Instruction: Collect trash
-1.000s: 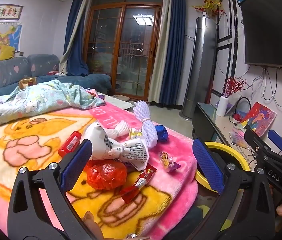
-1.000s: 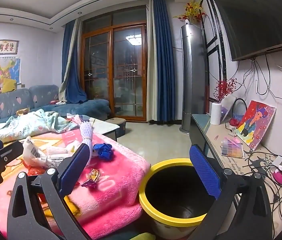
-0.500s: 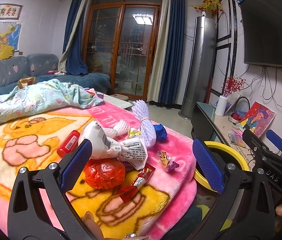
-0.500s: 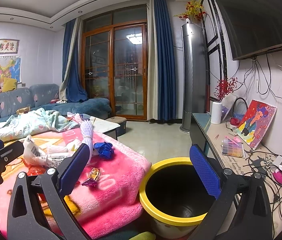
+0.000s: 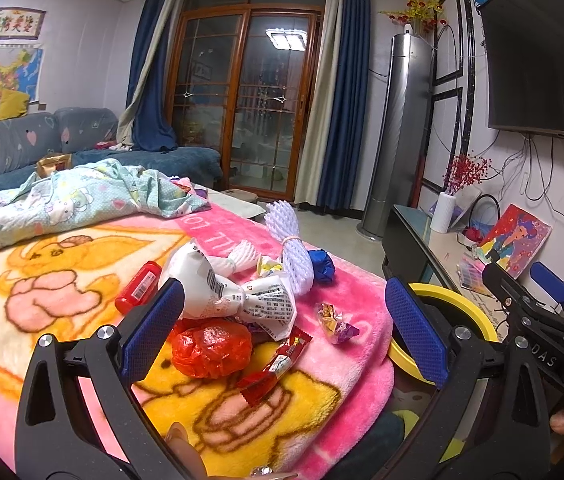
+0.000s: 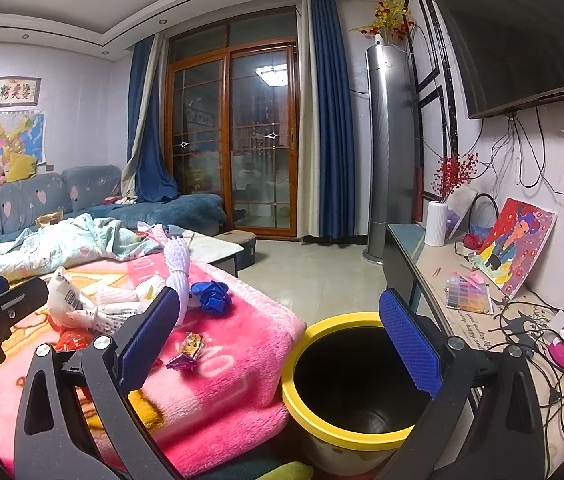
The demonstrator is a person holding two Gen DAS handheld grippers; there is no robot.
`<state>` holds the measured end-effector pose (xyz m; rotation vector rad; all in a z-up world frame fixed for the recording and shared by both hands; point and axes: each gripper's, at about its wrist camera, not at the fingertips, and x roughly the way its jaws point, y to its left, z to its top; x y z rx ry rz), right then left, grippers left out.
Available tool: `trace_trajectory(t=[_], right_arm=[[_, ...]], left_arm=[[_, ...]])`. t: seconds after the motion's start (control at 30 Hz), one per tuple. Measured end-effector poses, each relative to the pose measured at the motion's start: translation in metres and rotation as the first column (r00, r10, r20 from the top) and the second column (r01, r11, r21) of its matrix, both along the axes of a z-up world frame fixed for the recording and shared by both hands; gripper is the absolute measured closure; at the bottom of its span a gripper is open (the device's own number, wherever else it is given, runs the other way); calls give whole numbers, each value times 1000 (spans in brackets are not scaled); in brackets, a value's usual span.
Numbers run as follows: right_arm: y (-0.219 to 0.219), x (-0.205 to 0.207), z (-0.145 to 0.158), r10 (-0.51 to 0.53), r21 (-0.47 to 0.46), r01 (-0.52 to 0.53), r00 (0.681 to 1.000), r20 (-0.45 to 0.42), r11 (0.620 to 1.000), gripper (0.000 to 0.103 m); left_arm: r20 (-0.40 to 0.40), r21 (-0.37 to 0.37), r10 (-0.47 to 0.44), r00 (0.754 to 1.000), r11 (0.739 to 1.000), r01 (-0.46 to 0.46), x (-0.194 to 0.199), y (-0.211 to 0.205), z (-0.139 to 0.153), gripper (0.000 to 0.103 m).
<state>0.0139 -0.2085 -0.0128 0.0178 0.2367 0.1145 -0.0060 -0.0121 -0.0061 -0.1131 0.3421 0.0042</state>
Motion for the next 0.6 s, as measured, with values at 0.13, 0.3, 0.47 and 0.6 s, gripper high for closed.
trace_trajectory(t=[0.13, 0.3, 0.47, 0.6], right_arm=[[3, 0, -2, 12, -4, -12, 1000, -4, 1000, 6], [4, 0, -2, 46, -4, -46, 999, -7, 999, 6], [13, 2, -4, 125, -13, -125, 992, -19, 992, 6], [24, 3, -4, 182, -29, -183, 983, -28, 983, 6]], left_arm=[[-8, -6, 4, 1000, 1000, -4, 1, 0, -3, 11], [-11, -19, 8, 1000, 1000, -9, 2, 7, -3, 11], [-13, -39, 36, 999, 999, -36, 2, 21, 0, 11], [-27, -68, 61, 998, 996, -62, 5, 35, 0, 11]])
